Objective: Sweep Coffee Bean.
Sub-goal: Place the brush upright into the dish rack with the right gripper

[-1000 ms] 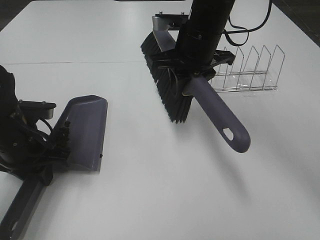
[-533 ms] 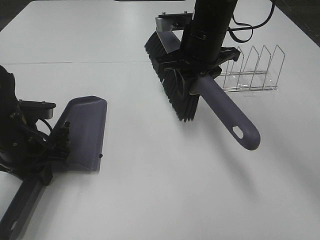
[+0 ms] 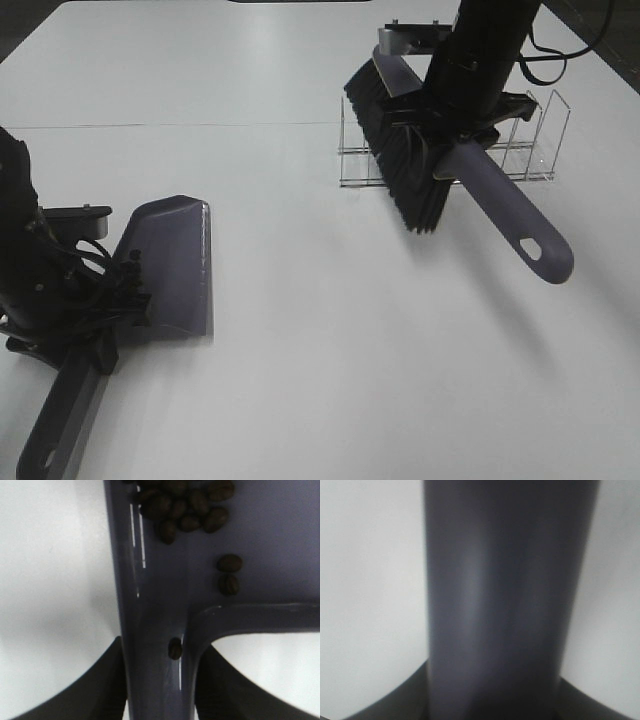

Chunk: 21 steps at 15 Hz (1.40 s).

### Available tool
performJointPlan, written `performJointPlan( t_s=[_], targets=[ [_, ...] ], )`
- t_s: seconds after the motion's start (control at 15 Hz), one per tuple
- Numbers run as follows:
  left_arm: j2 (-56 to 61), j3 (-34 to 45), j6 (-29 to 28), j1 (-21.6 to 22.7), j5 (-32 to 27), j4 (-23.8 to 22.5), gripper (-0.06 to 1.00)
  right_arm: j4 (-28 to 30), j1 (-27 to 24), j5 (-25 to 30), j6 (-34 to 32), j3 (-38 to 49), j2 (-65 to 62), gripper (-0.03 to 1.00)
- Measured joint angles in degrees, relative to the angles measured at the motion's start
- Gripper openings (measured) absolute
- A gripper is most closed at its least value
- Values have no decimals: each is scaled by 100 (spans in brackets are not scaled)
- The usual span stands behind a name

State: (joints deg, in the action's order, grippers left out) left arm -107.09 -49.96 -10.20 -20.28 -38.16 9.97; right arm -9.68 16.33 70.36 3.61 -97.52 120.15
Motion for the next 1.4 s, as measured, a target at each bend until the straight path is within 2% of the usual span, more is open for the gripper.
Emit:
performJointPlan(
  t_s=[0.33,0.53,0.87,1.13,1.4],
  targets=[
    [0,0,0,0,0,0,34,149,-630,11,23,825,0,28],
    [0,0,0,0,-23,0,34,430,-974,0,-109,859,86,28],
    [0,0,0,0,-126,0,34,418,-974,-17,-109,859,453,28],
    [0,0,0,0,-160,0,34,367,-974,-246,-109,647,521,28],
    [0,0,0,0,-160,0,34,178,-963,92,-103,206,762,28]
  ],
)
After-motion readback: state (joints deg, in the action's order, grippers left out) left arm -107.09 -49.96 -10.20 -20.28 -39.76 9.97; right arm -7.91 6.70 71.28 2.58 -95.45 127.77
